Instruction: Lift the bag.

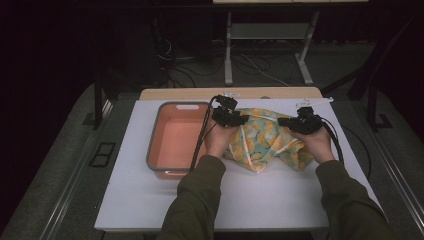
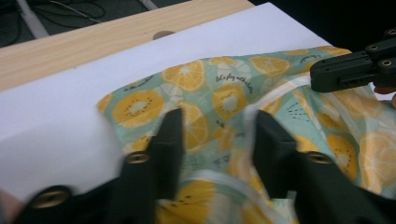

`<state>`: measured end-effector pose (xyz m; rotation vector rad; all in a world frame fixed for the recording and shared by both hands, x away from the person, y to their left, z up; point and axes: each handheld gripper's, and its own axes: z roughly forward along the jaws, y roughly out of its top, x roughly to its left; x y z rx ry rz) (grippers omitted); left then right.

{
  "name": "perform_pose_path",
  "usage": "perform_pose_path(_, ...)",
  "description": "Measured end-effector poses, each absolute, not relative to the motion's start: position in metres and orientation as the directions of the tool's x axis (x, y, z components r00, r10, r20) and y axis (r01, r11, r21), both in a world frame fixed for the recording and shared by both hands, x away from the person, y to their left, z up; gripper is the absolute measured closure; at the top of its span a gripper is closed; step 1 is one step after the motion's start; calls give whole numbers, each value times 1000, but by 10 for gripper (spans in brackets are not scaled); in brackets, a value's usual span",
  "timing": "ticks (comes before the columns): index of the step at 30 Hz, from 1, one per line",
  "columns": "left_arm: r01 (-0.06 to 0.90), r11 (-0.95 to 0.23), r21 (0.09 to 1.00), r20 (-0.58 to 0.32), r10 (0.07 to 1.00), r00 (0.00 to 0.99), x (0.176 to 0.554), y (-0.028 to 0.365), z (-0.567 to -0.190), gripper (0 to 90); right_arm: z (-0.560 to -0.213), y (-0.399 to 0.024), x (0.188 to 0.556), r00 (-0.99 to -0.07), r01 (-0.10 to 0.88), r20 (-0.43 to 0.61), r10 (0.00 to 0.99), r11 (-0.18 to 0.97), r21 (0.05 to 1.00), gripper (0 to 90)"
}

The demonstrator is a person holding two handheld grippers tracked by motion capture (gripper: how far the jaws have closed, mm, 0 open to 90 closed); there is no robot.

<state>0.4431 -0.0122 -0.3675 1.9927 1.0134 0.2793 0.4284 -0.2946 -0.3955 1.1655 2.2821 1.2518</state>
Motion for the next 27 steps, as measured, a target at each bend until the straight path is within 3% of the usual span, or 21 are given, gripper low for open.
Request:
perform_pose_path(6,520,-292,803,-201,689,696,430,2,-357,316,-384,-303,421,-638,530,237,733,194,826,515)
perform_pose_path(10,488,-277,828,-208,657,725,420,15,-351,256,-375,-303,412,-658,521,222,720,221,824,400)
perform_pose_path(14,472,-273,839,-227,612,757,409,28,-344,207,-369,-304,402,-669,506,226,708,212,836,360)
perform_pose_path(27,388,-308,869,-166,557,814,354,78,-336,171,-350,-313,348,-725,423,176,666,228,877,280)
